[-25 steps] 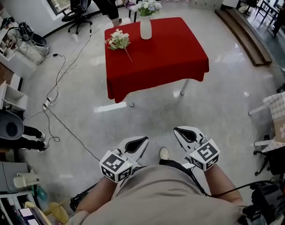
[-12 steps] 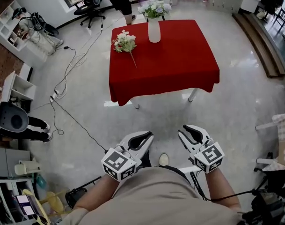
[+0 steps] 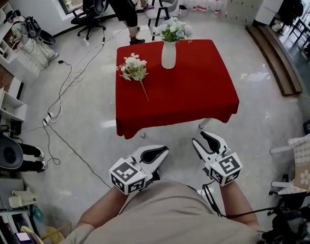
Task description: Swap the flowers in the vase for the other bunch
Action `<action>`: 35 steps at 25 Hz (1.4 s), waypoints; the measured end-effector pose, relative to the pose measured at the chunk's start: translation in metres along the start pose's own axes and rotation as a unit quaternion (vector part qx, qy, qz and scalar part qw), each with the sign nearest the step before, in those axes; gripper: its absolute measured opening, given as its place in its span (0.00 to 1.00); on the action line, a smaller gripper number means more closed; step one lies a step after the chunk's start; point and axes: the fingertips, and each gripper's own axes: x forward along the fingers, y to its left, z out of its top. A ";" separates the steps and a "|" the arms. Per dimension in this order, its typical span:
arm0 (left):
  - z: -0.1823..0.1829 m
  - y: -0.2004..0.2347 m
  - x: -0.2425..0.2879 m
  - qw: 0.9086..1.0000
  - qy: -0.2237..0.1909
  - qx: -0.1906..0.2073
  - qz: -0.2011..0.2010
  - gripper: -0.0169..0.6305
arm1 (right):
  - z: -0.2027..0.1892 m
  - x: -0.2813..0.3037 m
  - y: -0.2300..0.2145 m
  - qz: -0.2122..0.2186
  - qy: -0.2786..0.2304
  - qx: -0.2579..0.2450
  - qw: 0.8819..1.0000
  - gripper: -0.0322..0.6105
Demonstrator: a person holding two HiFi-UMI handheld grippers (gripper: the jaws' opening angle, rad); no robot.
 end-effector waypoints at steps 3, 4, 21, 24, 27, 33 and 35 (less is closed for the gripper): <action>0.024 0.034 -0.004 1.000 -0.005 0.008 -0.013 0.04 | 0.026 0.042 -0.016 -0.014 -0.001 -0.009 1.000 0.31; 0.029 0.045 -0.006 1.000 -0.003 0.013 -0.016 0.04 | 0.034 0.057 -0.020 -0.019 -0.001 -0.011 1.000 0.32; 0.085 0.175 -0.011 0.998 -0.037 -0.002 0.053 0.04 | 0.110 0.248 -0.173 -0.037 -0.019 0.052 0.998 0.46; 0.097 0.189 -0.001 0.996 -0.044 -0.005 0.080 0.04 | 0.117 0.278 -0.205 -0.021 -0.024 0.076 0.997 0.49; 0.111 0.202 0.009 0.992 -0.051 0.001 0.111 0.04 | 0.122 0.307 -0.237 -0.008 -0.027 0.101 0.994 0.53; 0.128 0.224 0.030 0.986 -0.057 -0.002 0.155 0.04 | 0.131 0.356 -0.276 0.030 -0.044 0.166 0.985 0.65; 0.133 0.230 0.038 0.984 -0.056 0.003 0.168 0.04 | 0.134 0.370 -0.284 0.046 -0.052 0.186 0.980 0.66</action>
